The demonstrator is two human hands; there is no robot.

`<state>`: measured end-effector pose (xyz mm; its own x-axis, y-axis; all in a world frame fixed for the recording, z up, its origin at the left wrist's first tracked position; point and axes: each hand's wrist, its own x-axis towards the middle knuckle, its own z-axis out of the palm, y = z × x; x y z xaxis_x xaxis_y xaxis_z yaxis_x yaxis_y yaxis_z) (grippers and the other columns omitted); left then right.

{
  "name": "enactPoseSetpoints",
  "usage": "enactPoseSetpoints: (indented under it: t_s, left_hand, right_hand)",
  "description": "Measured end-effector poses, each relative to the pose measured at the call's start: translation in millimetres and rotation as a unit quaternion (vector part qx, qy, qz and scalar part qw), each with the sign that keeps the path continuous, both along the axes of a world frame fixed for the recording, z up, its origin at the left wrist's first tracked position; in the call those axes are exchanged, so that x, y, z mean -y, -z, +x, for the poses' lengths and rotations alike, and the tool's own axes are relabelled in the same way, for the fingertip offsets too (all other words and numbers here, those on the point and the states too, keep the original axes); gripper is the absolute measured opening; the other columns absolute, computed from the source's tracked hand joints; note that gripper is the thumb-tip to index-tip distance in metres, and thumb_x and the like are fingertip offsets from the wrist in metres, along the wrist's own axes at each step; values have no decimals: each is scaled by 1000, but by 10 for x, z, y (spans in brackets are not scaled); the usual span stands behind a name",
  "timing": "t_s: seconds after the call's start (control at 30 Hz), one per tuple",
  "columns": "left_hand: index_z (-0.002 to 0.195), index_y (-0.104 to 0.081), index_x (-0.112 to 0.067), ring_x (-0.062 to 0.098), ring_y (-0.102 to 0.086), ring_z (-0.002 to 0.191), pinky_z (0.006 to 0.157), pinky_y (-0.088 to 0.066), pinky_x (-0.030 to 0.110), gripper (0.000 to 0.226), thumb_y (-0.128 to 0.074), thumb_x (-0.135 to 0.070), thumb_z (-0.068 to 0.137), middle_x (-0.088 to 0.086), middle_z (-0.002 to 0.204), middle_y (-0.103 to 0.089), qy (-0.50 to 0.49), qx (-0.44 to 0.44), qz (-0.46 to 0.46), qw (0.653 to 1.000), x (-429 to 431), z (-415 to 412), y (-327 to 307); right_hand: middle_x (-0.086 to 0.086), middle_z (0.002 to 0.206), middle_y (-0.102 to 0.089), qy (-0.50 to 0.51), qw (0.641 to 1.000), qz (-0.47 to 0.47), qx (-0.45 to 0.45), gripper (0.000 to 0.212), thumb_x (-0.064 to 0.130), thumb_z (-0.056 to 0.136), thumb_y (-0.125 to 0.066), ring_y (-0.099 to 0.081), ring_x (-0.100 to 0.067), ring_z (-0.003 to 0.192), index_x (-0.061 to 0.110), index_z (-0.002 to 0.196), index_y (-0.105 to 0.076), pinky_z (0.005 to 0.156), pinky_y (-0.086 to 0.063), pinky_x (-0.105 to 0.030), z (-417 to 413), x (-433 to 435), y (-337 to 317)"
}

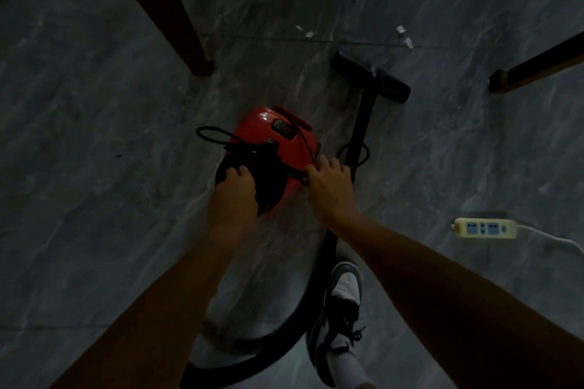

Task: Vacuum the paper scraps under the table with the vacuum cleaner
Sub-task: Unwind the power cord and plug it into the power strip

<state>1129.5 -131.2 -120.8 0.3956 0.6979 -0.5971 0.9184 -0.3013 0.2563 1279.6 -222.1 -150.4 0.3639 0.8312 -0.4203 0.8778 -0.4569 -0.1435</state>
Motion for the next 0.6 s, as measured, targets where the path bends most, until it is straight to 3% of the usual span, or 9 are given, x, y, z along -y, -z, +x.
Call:
enactPoseSetpoints:
  t_s: [0.1, 0.27, 0.4, 0.53, 0.6]
  left_hand:
    - [129, -43, 4, 30, -63, 104, 80, -57, 42, 46, -56, 4, 85, 23, 124, -48, 1, -3, 2, 1000, 10, 2, 10]
    - [125, -47, 4, 31, -63, 105, 80, -56, 43, 41, -56, 4, 85, 22, 122, -49, 9, -17, 1, 1000, -2, 29, -21]
    - [140, -35, 0, 31, -62, 105, 86, -54, 38, 55, -54, -1, 89, 21, 130, -46, 34, -45, 27, 998, 18, 28, -7]
    - [137, -40, 0, 39, -59, 105, 88, -52, 47, 45, -48, -3, 92, 25, 126, -49, 24, -31, 16, 999, 36, 8, -27]
    - [142, -33, -2, 36, -58, 109, 91, -52, 40, 54, -51, -2, 92, 24, 131, -46, 52, -70, 41, 995, 74, 36, -64]
  right_hand:
    - [-14, 130, -46, 20, 998, 46, -25, 29, 22, 95, -46, -51, -32, 108, 14, 120, -58, 91, -39, -42, 67, 128, -23]
    - [-14, 126, -49, 34, 999, -1, -1, 29, 19, 95, -48, -48, -33, 111, 12, 122, -55, 93, -41, -44, 355, 376, -43]
    - [-15, 118, -54, 27, 999, -6, 28, 26, 13, 92, -50, -49, -34, 106, 9, 116, -58, 88, -41, -42, 599, 522, -136]
    - [-17, 126, -51, -35, 997, -59, 37, 33, 11, 90, -48, -45, -36, 118, 9, 123, -54, 108, -33, -49, 746, 828, -155]
    - [-15, 129, -47, 5, 999, -44, -1, 34, 7, 92, -47, -47, -32, 116, 9, 125, -51, 104, -40, -45, 770, 913, -148]
